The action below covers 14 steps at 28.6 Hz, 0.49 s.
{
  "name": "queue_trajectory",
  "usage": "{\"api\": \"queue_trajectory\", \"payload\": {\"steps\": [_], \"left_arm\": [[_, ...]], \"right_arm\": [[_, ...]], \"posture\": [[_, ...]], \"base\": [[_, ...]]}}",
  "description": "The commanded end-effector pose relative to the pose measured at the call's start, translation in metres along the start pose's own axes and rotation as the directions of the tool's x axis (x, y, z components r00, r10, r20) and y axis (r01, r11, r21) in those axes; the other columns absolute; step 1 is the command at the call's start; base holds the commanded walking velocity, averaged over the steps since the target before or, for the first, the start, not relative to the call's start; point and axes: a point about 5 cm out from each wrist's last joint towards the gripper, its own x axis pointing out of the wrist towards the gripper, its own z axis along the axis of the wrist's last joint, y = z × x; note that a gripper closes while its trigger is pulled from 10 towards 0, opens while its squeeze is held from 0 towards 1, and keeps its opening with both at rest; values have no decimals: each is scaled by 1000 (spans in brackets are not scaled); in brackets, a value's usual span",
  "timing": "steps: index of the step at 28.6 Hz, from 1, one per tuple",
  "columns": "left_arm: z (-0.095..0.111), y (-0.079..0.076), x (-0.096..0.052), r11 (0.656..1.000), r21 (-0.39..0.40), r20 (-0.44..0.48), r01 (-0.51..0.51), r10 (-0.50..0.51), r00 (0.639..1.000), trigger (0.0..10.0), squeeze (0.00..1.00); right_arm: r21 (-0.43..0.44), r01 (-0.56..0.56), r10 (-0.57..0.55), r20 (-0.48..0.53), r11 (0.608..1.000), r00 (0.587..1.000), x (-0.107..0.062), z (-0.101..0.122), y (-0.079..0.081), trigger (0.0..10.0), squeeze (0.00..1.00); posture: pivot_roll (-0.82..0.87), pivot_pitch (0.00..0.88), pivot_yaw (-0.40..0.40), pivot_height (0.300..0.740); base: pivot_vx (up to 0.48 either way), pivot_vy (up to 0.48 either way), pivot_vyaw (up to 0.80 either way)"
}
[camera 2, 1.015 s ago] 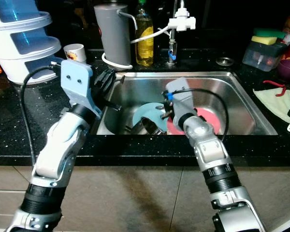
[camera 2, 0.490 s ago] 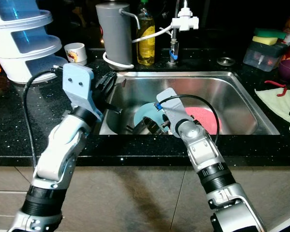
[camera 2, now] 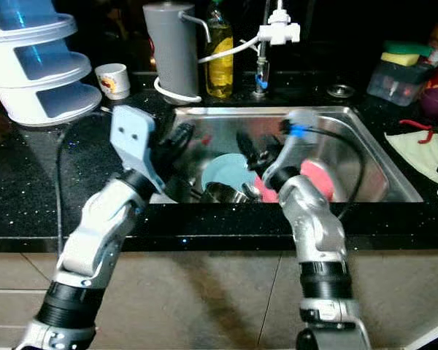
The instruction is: Kitchen organization
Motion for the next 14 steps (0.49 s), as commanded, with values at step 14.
{"api": "queue_trajectory", "payload": {"steps": [14], "left_arm": [[-62, 20, -9, 996, -76, -205, -50, 34, 978, 10000, 0]], "right_arm": [[138, -264, 247, 130, 954, 960, -33, 23, 23, 10000, 0]], "posture": [[-87, 0, 29, 740]], "base": [[0, 0, 0]]}}
